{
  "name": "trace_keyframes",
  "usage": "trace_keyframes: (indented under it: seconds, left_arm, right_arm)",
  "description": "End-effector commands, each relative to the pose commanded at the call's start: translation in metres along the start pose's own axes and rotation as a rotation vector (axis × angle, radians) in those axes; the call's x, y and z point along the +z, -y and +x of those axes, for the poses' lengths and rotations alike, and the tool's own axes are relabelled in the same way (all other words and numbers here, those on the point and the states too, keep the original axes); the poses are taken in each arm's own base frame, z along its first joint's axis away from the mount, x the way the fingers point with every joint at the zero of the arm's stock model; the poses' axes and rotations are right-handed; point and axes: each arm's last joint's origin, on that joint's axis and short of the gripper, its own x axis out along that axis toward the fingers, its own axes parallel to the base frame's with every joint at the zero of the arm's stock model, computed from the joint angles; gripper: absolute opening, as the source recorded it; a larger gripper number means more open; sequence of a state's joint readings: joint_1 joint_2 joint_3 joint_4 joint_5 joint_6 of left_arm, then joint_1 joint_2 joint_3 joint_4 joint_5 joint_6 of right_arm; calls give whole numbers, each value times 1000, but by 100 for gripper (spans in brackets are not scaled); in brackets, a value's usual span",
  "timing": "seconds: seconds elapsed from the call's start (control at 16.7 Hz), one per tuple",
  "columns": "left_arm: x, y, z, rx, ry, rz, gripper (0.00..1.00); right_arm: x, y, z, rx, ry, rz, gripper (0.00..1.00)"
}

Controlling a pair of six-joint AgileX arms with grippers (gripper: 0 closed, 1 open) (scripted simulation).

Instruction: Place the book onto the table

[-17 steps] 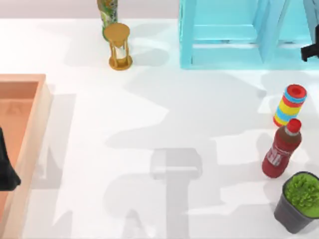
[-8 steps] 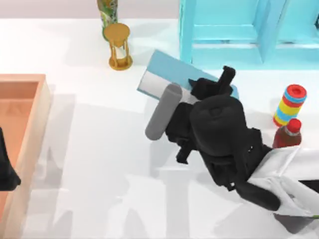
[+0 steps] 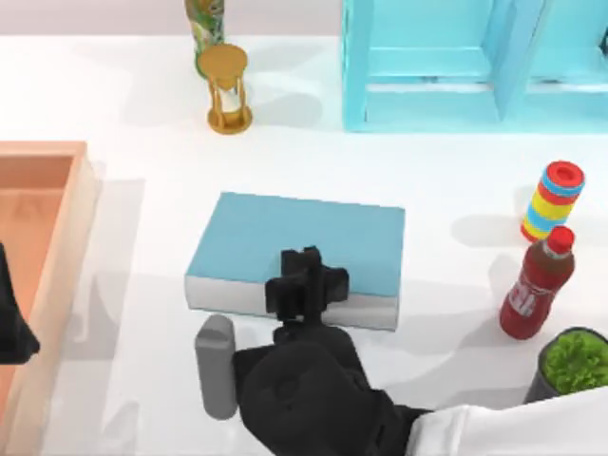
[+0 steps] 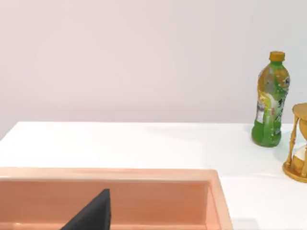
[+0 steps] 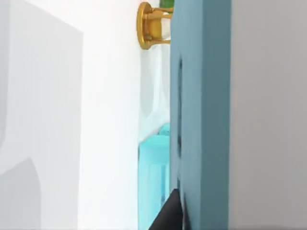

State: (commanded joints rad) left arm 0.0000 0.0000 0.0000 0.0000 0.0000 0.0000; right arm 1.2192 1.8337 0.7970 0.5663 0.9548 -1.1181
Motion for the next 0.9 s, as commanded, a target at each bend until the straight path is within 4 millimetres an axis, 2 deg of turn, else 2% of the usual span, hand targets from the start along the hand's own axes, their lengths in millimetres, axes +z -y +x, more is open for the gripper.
trace_keyframes:
  seconds: [0.6,0.9]
  left_arm:
    - [0,0,0,0,0,0,100]
    - [0,0,0,0,0,0,100]
  right_arm:
    - [1,-1,-5,0,0,0,0]
    - [-1,-14,0,7,-7,-3,0]
